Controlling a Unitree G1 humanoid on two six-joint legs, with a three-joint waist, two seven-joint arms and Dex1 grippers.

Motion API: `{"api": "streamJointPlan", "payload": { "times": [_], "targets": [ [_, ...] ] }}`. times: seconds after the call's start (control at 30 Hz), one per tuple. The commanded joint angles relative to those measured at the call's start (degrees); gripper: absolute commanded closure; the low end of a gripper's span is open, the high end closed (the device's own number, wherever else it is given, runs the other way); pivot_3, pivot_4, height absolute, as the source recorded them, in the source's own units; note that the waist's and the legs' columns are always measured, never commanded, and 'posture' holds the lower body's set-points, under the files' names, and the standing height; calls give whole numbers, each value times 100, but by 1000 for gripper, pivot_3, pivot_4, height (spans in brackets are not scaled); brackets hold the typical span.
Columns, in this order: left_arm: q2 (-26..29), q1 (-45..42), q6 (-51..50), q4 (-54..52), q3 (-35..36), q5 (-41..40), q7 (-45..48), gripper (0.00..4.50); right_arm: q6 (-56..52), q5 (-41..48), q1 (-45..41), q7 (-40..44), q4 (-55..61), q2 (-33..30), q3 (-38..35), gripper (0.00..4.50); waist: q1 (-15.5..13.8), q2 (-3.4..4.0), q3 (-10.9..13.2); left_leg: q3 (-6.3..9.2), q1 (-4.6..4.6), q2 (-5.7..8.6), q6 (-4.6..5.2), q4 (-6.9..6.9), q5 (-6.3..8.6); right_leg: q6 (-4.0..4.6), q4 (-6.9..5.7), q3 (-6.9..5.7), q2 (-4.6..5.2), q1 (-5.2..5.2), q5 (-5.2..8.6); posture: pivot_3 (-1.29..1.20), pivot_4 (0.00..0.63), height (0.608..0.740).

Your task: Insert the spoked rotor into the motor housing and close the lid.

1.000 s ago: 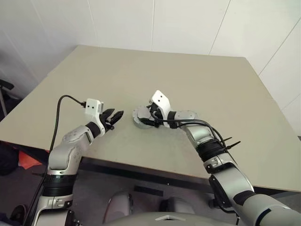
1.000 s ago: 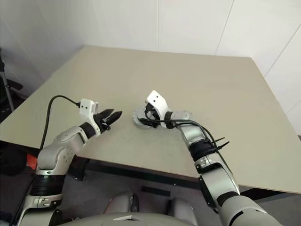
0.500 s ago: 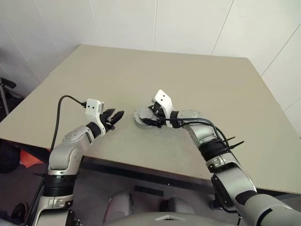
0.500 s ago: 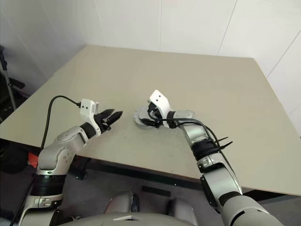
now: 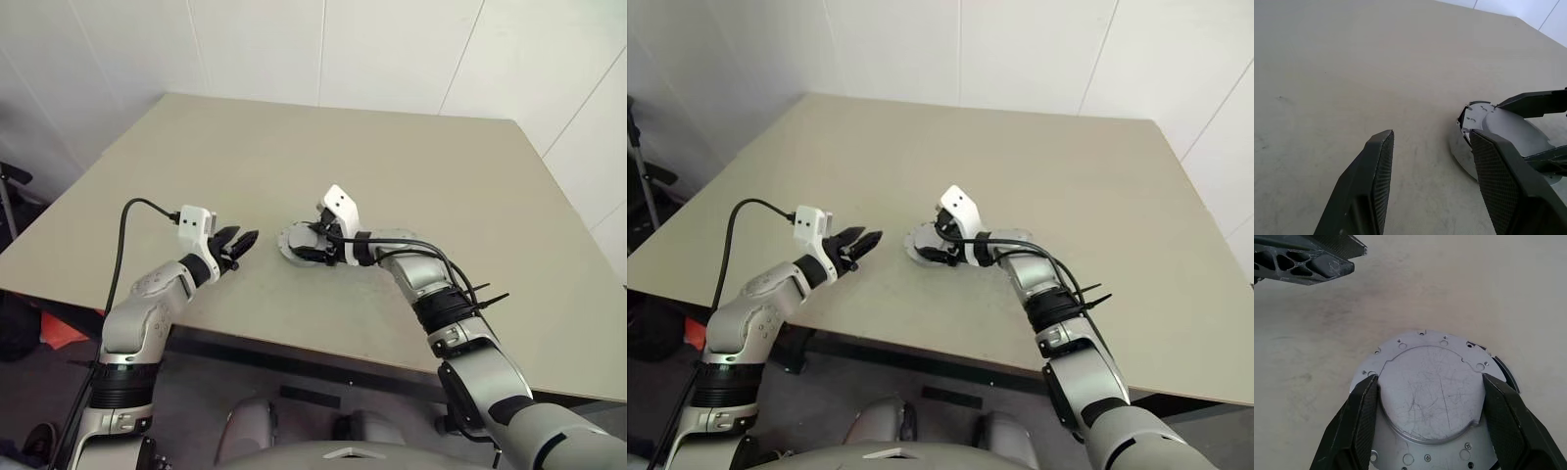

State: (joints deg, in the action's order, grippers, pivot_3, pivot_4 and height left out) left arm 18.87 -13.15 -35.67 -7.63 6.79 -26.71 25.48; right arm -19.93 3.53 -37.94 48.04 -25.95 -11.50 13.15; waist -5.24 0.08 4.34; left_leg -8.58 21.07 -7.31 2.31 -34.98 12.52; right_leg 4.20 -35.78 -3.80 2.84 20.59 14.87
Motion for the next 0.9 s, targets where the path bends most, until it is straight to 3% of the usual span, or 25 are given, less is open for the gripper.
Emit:
{"api": "streamJointPlan", "payload": {
  "times": [0.03,0.4,0.9],
  "targets": [
    [14,-22,37,-236,10,-33,20,1900,313,-89,-61,-337,-120,96,-72,1316,2,0,0,0,-1,0,-1,0,-1,0,-1,0,0,0,0,0,0,740],
    [-6,0,46,-230,-1,-32,10,1900,399,-68,0,-109,-100,-1,26,1316,31,0,0,0,-3,-2,-8,0,-5,0,-6,0,0,1,-3,0,0,740],
    [20,26,47,-224,53,-35,-4,1900,482,-259,-179,-472,-792,52,30,1316,69,1,1,1,-49,-3,-3,0,-1,2,-4,-1,0,-39,-6,0,0,740]
  ]
}}
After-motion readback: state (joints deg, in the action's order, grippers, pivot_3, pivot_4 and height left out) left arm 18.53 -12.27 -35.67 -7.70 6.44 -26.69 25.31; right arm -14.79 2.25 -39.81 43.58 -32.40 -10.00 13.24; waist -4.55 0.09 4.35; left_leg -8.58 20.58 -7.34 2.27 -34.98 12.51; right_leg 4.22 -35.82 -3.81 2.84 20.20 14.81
